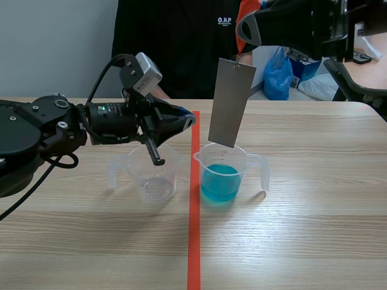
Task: Do the redox reaction experiment.
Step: 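Raise the plate and point at it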
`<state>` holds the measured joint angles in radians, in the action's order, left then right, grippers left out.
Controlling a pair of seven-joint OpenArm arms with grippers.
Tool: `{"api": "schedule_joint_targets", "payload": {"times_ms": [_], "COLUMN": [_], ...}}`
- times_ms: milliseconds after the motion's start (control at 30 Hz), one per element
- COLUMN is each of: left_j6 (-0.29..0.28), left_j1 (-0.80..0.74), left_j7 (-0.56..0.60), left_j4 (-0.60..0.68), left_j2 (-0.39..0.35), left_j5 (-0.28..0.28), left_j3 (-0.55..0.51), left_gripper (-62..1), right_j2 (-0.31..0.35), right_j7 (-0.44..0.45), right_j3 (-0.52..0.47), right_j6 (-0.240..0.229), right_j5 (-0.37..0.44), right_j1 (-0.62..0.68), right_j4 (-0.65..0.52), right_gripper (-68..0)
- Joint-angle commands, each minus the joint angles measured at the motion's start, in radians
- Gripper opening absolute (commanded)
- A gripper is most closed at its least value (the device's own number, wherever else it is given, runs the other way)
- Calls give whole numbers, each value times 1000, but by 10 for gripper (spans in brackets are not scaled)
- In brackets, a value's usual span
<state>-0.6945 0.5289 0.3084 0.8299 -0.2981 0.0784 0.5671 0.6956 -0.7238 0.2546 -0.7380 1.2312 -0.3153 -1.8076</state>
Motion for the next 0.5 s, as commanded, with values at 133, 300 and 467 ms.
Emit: {"api": "schedule_joint_targets", "payload": {"times_ms": [133,300,467], "left_j6": [-2,18,83], "left_j1": [20,4,-90], "left_j7": [17,49,151], "left_j4": [13,13,13], "left_j2": [-99,-243,-431], "left_j5": [102,192,292], "left_j3": [-8,-8,-8], "left_gripper": [-565,-565,-565], "right_j2": [16,16,16], "right_j7": [11,11,11], "right_j3": [-21,-21,-21], "right_j6": [-8,-8,-8], "right_j5": [15,15,15], "right_j1": [-16,-16,-16], "right_j4": [-13,-13,-13], "right_gripper": [-660,-660,-660]}}
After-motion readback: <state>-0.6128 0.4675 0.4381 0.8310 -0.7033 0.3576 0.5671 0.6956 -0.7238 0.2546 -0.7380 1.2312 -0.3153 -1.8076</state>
